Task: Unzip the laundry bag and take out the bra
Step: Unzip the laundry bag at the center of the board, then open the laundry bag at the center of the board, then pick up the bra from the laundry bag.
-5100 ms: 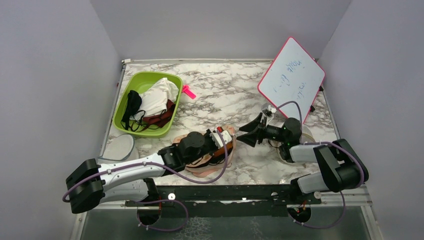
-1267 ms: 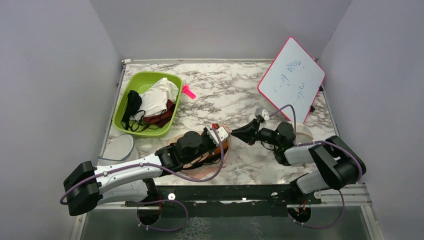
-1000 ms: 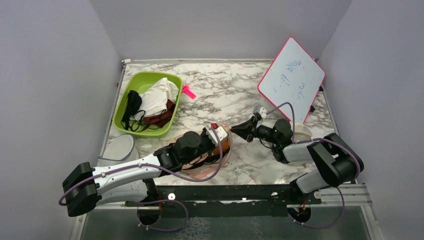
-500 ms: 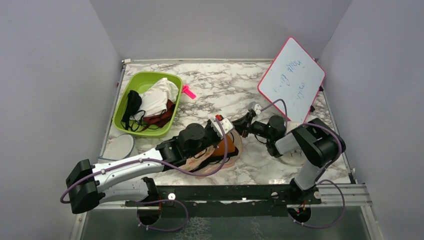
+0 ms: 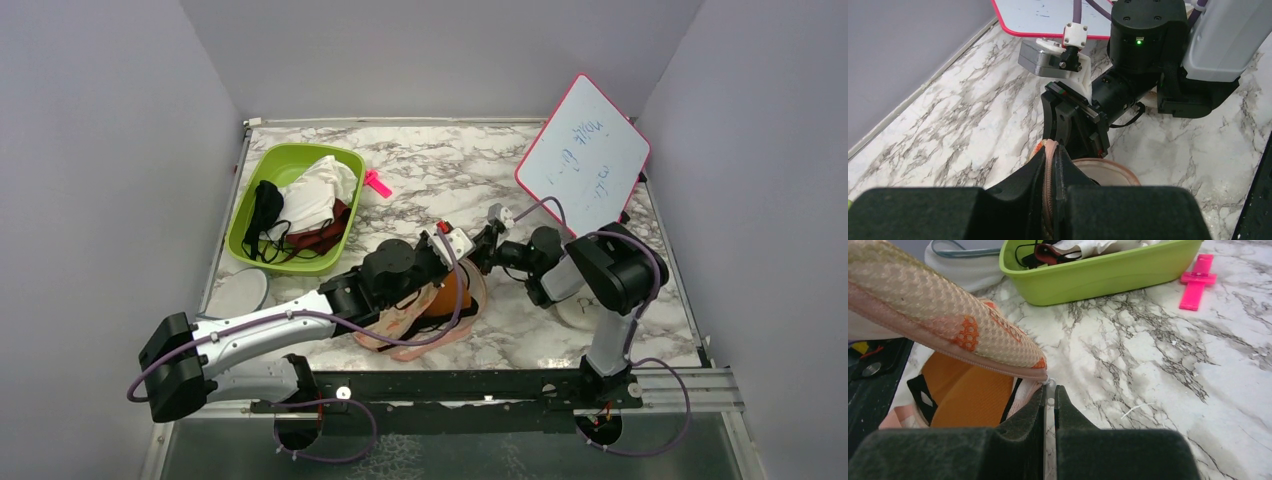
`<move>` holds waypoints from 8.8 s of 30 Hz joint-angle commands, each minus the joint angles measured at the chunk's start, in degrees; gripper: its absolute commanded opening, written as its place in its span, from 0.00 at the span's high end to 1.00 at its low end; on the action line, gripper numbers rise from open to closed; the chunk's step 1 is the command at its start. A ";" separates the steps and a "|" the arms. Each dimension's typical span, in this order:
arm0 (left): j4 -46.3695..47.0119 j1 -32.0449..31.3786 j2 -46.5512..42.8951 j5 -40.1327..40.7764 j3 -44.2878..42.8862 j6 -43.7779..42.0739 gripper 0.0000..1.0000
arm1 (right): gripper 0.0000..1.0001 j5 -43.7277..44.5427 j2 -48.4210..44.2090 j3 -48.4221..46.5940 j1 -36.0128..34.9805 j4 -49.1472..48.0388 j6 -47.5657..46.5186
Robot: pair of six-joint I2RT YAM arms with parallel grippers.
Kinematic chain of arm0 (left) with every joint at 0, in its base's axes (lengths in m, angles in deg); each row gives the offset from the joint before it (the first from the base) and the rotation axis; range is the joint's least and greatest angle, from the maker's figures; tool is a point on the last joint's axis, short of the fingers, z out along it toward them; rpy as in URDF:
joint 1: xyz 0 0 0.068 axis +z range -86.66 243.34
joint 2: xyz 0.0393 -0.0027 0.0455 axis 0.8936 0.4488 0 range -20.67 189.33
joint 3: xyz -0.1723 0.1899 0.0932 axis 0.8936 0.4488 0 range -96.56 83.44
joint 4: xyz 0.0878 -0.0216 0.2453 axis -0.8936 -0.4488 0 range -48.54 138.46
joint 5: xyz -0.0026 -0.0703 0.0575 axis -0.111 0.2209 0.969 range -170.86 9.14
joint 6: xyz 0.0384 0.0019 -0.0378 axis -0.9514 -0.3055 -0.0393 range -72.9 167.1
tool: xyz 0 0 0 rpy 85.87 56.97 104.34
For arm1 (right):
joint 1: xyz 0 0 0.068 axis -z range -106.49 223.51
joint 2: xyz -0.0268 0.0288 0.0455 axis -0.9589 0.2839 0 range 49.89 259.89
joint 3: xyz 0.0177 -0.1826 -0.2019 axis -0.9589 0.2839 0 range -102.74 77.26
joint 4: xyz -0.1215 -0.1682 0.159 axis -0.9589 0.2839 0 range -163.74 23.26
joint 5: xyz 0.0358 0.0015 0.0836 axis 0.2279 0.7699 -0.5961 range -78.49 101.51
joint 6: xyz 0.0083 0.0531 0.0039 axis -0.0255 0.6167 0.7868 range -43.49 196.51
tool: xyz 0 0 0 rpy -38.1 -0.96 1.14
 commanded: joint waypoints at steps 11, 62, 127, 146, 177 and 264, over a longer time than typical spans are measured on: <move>1.44 7.44 0.53 1.96 -4.05 7.66 1.00 | 0.61 11.71 -10.12 -6.37 -0.30 26.07 -8.17; -39.43 30.17 33.69 9.06 -37.61 -0.21 0.05 | 0.23 13.69 -27.64 -3.22 -1.26 84.17 18.82; -37.47 1.99 26.17 22.82 -12.06 24.49 0.68 | 0.52 8.72 -21.22 -2.13 -1.74 60.73 21.13; -37.46 2.53 17.48 26.52 -13.89 24.69 1.00 | 0.53 10.66 -8.74 -9.52 -6.13 59.96 21.92; -33.98 19.88 7.18 11.55 -14.61 25.39 1.00 | 0.45 25.36 -23.14 2.61 12.74 77.38 21.31; -35.82 -8.87 32.65 20.91 -23.67 30.13 0.10 | 0.04 13.74 -59.70 14.64 15.19 72.46 10.70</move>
